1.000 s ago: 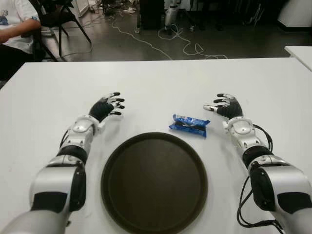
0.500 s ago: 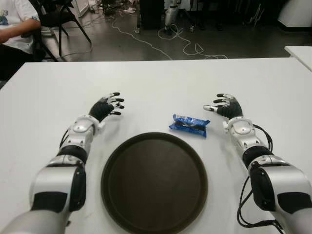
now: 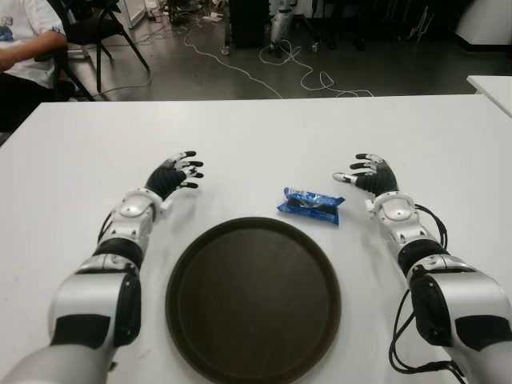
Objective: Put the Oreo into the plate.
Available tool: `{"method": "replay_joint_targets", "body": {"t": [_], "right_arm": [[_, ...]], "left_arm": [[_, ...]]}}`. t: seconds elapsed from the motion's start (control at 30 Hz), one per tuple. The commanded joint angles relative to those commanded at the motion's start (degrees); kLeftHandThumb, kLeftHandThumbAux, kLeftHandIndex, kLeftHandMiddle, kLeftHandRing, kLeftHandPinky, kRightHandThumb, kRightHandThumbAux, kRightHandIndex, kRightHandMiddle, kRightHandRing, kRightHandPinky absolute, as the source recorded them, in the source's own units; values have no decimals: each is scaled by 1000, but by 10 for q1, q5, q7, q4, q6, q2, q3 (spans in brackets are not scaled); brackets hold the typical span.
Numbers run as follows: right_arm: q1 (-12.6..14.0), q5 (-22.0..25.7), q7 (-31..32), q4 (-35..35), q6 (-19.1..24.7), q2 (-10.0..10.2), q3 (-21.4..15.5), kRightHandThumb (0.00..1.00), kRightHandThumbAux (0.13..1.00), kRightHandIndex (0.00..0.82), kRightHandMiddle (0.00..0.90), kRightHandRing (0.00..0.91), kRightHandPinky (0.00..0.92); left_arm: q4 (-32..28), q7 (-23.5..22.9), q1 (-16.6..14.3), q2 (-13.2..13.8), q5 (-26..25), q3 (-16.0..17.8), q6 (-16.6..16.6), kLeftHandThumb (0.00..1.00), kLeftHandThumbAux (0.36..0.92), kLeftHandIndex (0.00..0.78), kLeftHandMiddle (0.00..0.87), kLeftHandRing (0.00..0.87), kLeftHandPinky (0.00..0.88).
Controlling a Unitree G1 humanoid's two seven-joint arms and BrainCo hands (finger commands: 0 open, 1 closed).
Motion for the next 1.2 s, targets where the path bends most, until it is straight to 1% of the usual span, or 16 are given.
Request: {"method": "replay_joint_targets", "body": {"t": [0.43,0.7,0.87,1.0,1.2], "right_arm": [[-2,3,-2,1,9,0,-5,0,834,224,314,329,355],[-2,2,5,1,7,-6,-7,0,836,224,320,337,359],[-2,1,7,1,7,-9,-6,0,834,223,317,334,356],[-3,0,4,1,6,-8,-6,0,837,229,320,335,359],[-3,3,3,1,4,-7,-9,0,841,238,330,343,363]], "left_arm": [[0,2,-1,-1,-1,1,2,0,624,151,247,287,346],[0,0,-4,-7,-1,0,2,0,616,155,243,281,344],[-1,4,-5,-10,0,0,1,0,619,159,242,282,343],[-1,11,-6,-9,4,-4,3,0,650,149,228,272,325],[0,11,-6,-9,5,-5,3,0,660,141,223,269,316]]}}
